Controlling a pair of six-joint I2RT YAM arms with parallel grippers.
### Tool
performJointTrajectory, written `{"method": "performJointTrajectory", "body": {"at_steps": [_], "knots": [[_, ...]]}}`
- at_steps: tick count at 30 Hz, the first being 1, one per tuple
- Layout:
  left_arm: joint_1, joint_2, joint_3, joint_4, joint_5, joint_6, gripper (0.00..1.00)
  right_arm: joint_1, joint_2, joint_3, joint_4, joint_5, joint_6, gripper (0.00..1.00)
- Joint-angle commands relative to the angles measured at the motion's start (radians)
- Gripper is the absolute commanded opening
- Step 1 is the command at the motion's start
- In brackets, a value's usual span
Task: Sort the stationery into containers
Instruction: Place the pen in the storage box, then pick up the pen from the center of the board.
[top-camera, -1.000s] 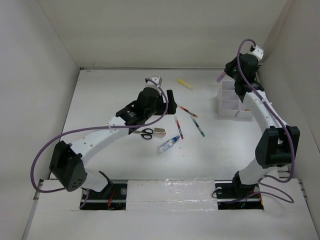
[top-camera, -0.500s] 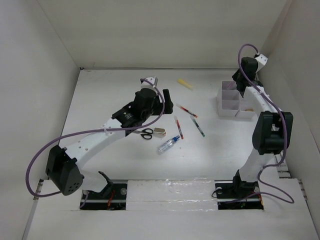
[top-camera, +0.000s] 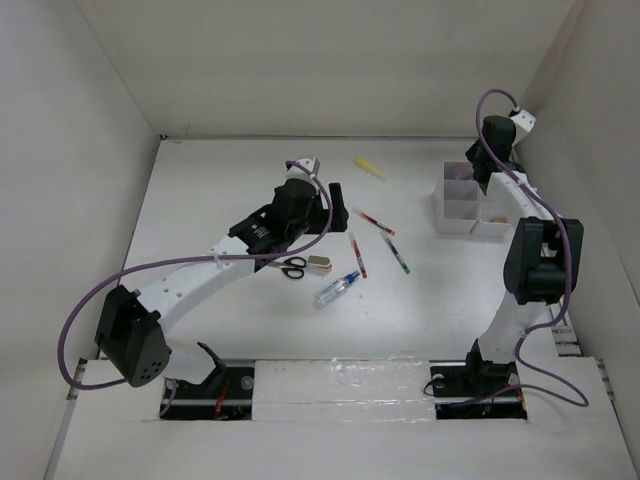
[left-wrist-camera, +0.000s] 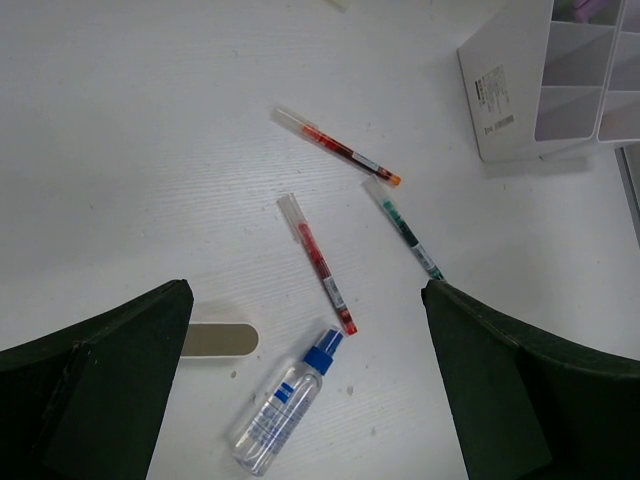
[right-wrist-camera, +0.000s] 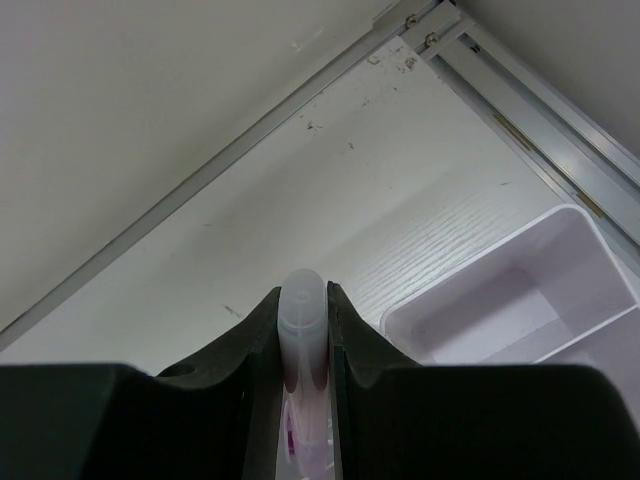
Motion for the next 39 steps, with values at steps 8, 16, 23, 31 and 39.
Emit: {"method": "performJointTrajectory", "body": {"at_steps": [8, 16, 23, 31, 39], "knots": [[-0.003, 0.027, 0.009, 0.025, -0.005, -0.006, 1.0, 0.002, -0.038, 0.006, 0.046, 0.007, -0.005, 0.81], [0.049, 0.195, 0.2, -0.064, -0.019, -0.113, 1.0, 0.097, -0.254, -0.085, 0.055, -0.094, -0.058, 0.97], [0.049, 0.279, 0.354, -0.217, -0.131, -0.245, 1.0, 0.151, -0.158, 0.031, -0.038, -0.523, -0.264, 0.97], [0.049, 0.191, 0.32, -0.306, -0.156, -0.212, 1.0, 0.197, 0.336, 0.748, -0.511, -0.691, -0.517, 0.97], [0.049, 0.026, 0.171, -0.276, -0.116, -0.126, 1.0, 0.258, 0.603, 1.052, -0.717, -0.747, -0.673, 0.97]]}}
